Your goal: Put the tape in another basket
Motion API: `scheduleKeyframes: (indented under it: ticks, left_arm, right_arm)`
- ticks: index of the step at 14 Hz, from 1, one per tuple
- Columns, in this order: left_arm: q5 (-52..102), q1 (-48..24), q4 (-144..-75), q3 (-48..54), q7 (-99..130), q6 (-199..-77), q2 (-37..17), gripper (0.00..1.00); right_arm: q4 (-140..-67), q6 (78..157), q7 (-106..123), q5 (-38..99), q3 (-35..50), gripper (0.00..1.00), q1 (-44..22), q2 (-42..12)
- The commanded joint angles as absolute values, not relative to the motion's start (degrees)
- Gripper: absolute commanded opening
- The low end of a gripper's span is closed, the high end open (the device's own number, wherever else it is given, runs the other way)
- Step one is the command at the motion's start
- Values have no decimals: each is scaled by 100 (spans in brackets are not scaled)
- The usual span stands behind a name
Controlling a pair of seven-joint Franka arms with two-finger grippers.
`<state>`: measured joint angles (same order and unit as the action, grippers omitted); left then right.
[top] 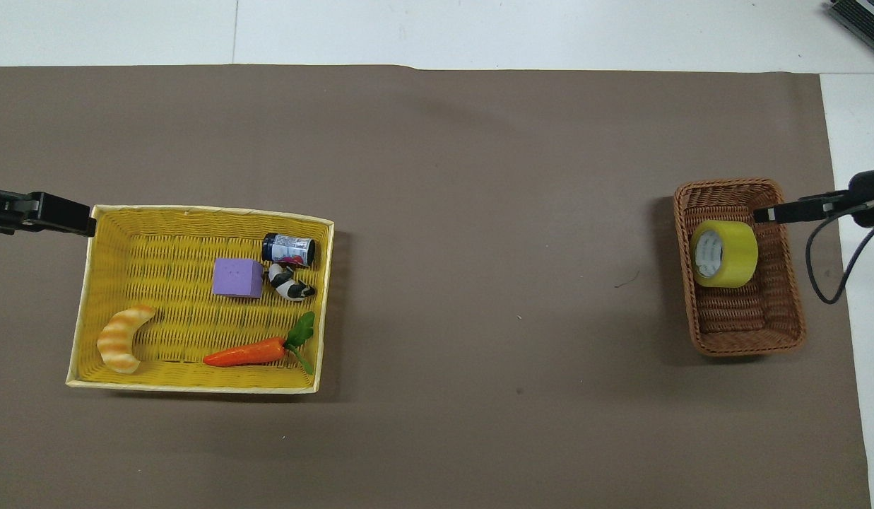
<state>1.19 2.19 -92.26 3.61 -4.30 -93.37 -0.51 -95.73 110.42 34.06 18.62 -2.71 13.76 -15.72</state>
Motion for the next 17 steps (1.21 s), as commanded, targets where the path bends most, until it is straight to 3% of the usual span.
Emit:
scheduleKeyframes:
  ticks: [1,11,17]
  left_arm:
    - [79,308,-9088,413,-510,-9246,-106,100]
    - [79,299,-9088,413,-510,-9246,-114,100]
    - [79,308,-9088,413,-510,-9246,-114,100]
  right_arm:
    - [-9387,11092,2578,1136,-220,100,1161,-1486]
    - [-9686,11004,-585,256,-202,100,-367,-1011]
    - [-9545,10540,-1274,229,-237,100,-642,-388]
